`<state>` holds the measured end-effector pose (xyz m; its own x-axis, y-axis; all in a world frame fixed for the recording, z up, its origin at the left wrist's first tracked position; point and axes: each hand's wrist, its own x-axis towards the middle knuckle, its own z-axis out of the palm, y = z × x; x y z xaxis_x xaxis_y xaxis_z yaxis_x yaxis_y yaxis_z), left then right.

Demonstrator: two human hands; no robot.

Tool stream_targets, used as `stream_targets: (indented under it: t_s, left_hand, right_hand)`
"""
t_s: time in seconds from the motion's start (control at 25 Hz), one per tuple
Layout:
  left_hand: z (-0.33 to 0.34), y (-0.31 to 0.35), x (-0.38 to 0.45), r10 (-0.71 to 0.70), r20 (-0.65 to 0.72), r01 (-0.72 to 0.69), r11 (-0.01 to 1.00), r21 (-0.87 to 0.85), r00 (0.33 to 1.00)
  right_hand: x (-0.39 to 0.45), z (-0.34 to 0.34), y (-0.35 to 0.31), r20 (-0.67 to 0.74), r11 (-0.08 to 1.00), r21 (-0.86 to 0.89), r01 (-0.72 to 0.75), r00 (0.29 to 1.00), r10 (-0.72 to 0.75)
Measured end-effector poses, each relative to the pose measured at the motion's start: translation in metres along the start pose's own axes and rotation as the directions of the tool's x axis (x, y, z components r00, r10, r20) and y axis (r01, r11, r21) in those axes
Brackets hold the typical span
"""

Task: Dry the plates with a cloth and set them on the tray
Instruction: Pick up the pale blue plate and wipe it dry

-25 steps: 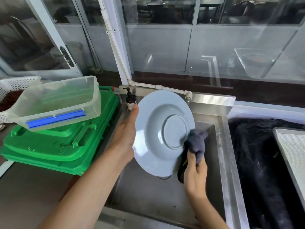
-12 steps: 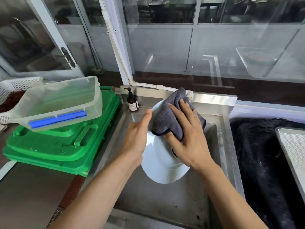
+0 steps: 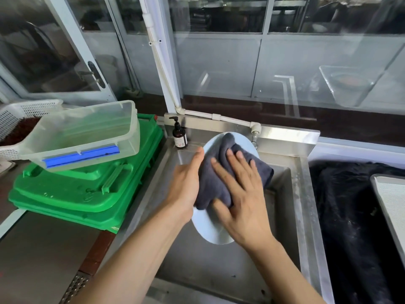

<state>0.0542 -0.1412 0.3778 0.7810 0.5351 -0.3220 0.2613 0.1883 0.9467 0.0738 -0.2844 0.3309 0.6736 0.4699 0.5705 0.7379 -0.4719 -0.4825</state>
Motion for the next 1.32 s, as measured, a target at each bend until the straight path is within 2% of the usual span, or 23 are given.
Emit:
stream_targets:
  t_s: [0.08, 0.12, 0.16, 0.28, 0.36, 0.48, 0.52, 0.56, 0.68, 0.8, 0.92, 1.08, 1.2, 1.24, 1.32]
  left_hand:
    - [0.002, 0.001, 0.000, 0.028, 0.007, -0.028, 1.000, -0.007, 1.000]
    - [0.002, 0.003, 0.001, 0.020, 0.011, -0.020, 1.000, -0.019, 1.000]
    - [0.000, 0.005, 0.002, 0.005, 0.003, -0.005, 1.000, -0.030, 1.000]
    - [-0.007, 0.001, 0.006, -0.030, 0.030, 0.032, 0.996, -0.089, 0.999]
    - [-0.010, -0.003, 0.004, -0.068, 0.057, 0.074, 0.991, -0.109, 0.996]
    - [-0.008, -0.002, 0.002, -0.071, 0.038, 0.076, 0.989, -0.125, 0.997]
    - [-0.006, 0.001, 0.002, -0.066, 0.018, 0.068, 0.989, -0.135, 0.998]
    - [-0.005, 0.003, 0.004, -0.046, -0.014, 0.044, 0.990, -0.135, 0.999]
    - [-0.007, 0.010, 0.010, -0.023, -0.060, 0.017, 0.996, -0.092, 0.998]
    - [-0.010, 0.016, 0.007, -0.072, 0.013, 0.073, 0.982, -0.174, 0.997]
    - [-0.011, 0.012, 0.007, -0.039, 0.037, 0.044, 0.988, -0.151, 0.999]
    - [-0.008, 0.012, 0.006, -0.013, 0.026, 0.017, 0.991, -0.129, 1.000]
    - [-0.012, 0.008, 0.004, -0.022, 0.053, 0.029, 0.991, -0.130, 0.998]
    - [-0.013, 0.006, 0.004, -0.021, 0.043, 0.027, 0.990, -0.140, 0.999]
    - [-0.014, 0.004, 0.002, -0.044, -0.017, 0.041, 0.989, -0.145, 0.999]
  right_hand:
    - [0.022, -0.002, -0.004, -0.005, 0.988, 0.032, -0.149, 0.989, 0.149]
    - [0.024, -0.003, -0.006, 0.006, 0.987, 0.048, -0.152, 0.988, 0.152]
    - [0.019, -0.002, -0.007, 0.024, 0.993, 0.062, -0.104, 0.994, 0.103]
    - [-0.015, 0.000, -0.008, 0.112, 0.984, 0.055, 0.167, 0.979, -0.172]
    - [-0.014, -0.004, -0.001, 0.150, 0.972, 0.030, 0.233, 0.960, -0.235]
    - [0.015, -0.009, 0.004, 0.074, 1.000, 0.011, 0.010, 0.997, -0.011]
    - [0.020, -0.008, 0.002, 0.040, 1.000, -0.003, -0.024, 0.999, 0.024]
    - [0.018, -0.005, -0.001, 0.022, 1.000, -0.023, 0.001, 1.000, 0.000]
    - [-0.033, 0.015, -0.004, 0.040, 0.970, -0.076, 0.232, 0.973, -0.229]
    - [-0.079, 0.026, 0.002, 0.072, 0.942, -0.160, 0.296, 0.955, -0.288]
    - [-0.061, 0.018, 0.004, -0.006, 0.959, -0.175, 0.223, 0.974, -0.228]
    - [0.009, -0.008, -0.007, -0.110, 0.998, 0.057, -0.013, 0.994, 0.019]
    - [0.052, -0.024, 0.004, -0.022, 0.943, 0.227, -0.245, 0.966, 0.257]
    - [0.055, -0.026, 0.007, 0.007, 0.921, 0.275, -0.277, 0.958, 0.286]
    - [0.036, -0.021, 0.007, -0.006, 0.927, 0.309, -0.213, 0.974, 0.226]
